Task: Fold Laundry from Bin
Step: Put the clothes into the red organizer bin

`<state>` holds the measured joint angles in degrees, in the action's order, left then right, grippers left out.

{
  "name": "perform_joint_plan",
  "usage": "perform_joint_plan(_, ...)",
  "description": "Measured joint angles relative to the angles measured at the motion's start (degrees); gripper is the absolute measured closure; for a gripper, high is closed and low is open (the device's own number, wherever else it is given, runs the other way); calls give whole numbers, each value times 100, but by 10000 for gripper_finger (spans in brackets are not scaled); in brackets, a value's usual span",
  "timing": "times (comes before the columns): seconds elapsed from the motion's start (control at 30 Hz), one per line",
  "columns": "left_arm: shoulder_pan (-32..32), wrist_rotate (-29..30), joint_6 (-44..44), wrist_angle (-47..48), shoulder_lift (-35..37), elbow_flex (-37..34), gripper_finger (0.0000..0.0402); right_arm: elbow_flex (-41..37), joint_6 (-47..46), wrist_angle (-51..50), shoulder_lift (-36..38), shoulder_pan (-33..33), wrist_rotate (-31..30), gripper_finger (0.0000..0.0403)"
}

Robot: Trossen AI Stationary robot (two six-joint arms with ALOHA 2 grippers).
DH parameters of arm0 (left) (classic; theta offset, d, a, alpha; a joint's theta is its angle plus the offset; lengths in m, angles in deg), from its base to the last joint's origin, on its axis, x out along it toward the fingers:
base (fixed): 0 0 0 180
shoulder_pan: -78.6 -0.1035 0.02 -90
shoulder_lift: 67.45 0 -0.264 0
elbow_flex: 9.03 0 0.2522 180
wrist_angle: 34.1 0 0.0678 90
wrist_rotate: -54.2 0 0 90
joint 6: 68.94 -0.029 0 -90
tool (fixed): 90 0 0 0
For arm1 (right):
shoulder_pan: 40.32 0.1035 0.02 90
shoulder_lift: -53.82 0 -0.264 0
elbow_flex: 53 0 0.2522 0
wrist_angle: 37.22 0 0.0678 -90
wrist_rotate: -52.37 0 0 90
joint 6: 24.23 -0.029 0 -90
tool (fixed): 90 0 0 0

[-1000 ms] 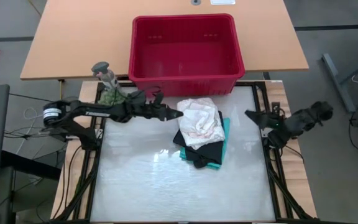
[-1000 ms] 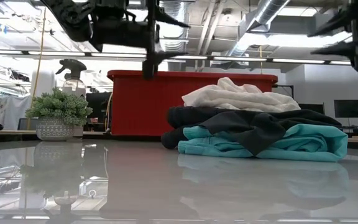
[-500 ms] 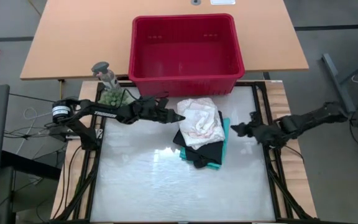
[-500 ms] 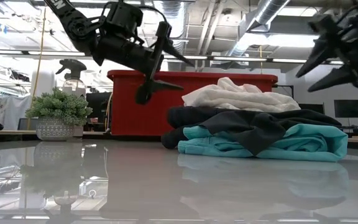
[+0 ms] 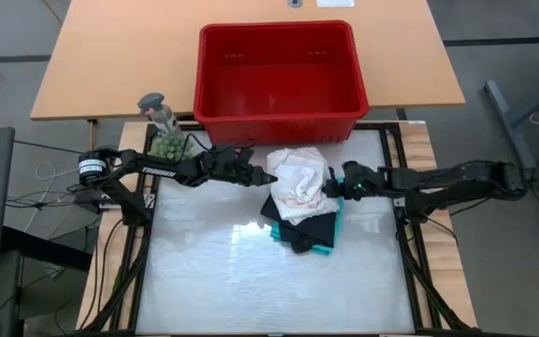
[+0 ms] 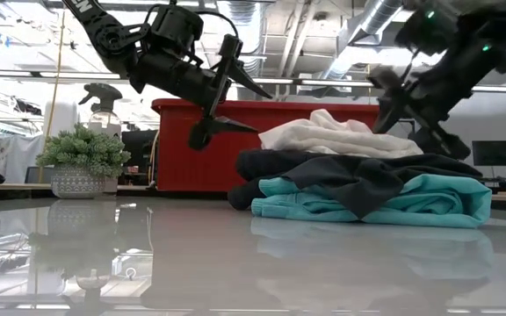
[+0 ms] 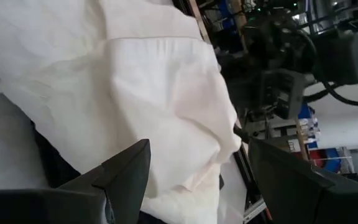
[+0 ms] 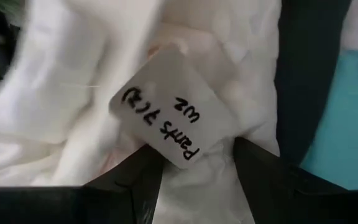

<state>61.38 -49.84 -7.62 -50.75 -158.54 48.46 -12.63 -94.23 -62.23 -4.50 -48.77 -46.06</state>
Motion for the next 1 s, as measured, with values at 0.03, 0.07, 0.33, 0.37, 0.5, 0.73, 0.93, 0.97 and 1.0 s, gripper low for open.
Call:
perform_joint_plan(0.03,-4,17,2,2,0,0,141,1,0,27,-89,-101,136,176)
perform_joint_plan(0.07,-6,70,15,8,0,0,141,1,6,26,-168,-186,254,176)
perform_joint_plan(0.33,9,428,0,64,-137,-2,141,2,244,71,-582,-498,865,201)
perform_joint_plan(0.37,9,457,31,-70,-236,5,141,3,269,80,-602,-500,883,211)
perform_joint_plan(0.5,18,379,340,-382,-615,-3,140,4,520,236,-615,-500,891,260)
perform_joint_plan(0.73,53,124,1010,-1384,-1260,1,140,-2,727,413,-615,-498,902,285)
perform_joint_plan(0.93,53,254,1041,-1433,-1292,4,140,-2,750,411,-615,-432,918,273)
perform_joint_plan(0.97,53,249,1032,-1450,-1292,4,140,-2,752,429,-615,-432,920,270)
perform_joint_plan(1.0,53,245,1031,-1490,-1293,4,140,-2,752,442,-615,-432,922,267)
